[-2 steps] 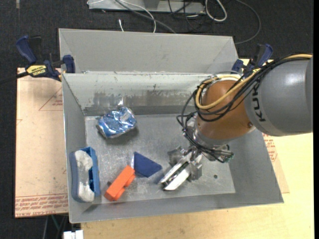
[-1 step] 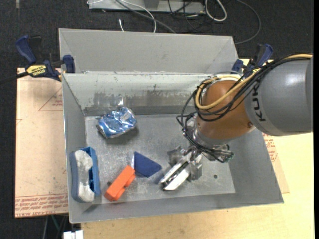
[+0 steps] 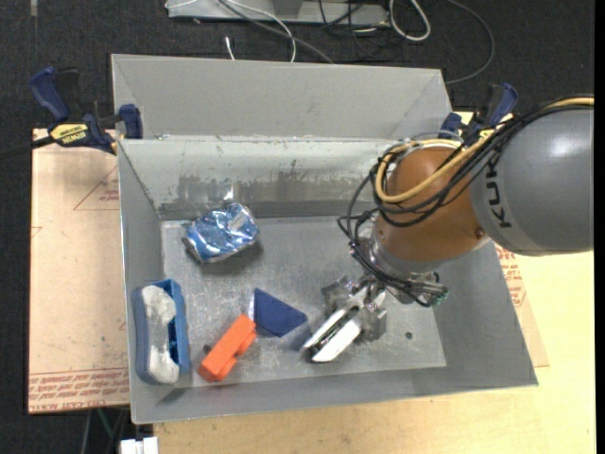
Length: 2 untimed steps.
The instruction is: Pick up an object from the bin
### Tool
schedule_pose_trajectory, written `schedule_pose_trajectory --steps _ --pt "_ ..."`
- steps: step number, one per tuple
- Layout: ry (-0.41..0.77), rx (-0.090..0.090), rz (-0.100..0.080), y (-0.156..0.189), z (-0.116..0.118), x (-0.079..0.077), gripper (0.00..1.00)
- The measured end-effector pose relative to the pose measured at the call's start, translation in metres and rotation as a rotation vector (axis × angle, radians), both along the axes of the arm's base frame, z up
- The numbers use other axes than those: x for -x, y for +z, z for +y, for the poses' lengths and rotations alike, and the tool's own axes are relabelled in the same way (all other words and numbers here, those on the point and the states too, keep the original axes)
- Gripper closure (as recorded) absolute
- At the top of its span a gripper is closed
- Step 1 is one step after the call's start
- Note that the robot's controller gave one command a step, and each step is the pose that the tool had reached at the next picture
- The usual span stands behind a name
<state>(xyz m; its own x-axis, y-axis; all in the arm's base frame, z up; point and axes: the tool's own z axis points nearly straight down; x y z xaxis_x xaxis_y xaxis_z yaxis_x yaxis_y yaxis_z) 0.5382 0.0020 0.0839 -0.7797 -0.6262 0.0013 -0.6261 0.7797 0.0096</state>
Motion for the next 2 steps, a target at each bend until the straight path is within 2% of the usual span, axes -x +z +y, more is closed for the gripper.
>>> schedule_pose_trajectory --steps 1,2 --pt "-0.002 -0.001 -0.005 0.023 0.0 -0.001 1.0" --pt "-0.003 -0.002 0.002 0.071 0.001 0.0 1.0"
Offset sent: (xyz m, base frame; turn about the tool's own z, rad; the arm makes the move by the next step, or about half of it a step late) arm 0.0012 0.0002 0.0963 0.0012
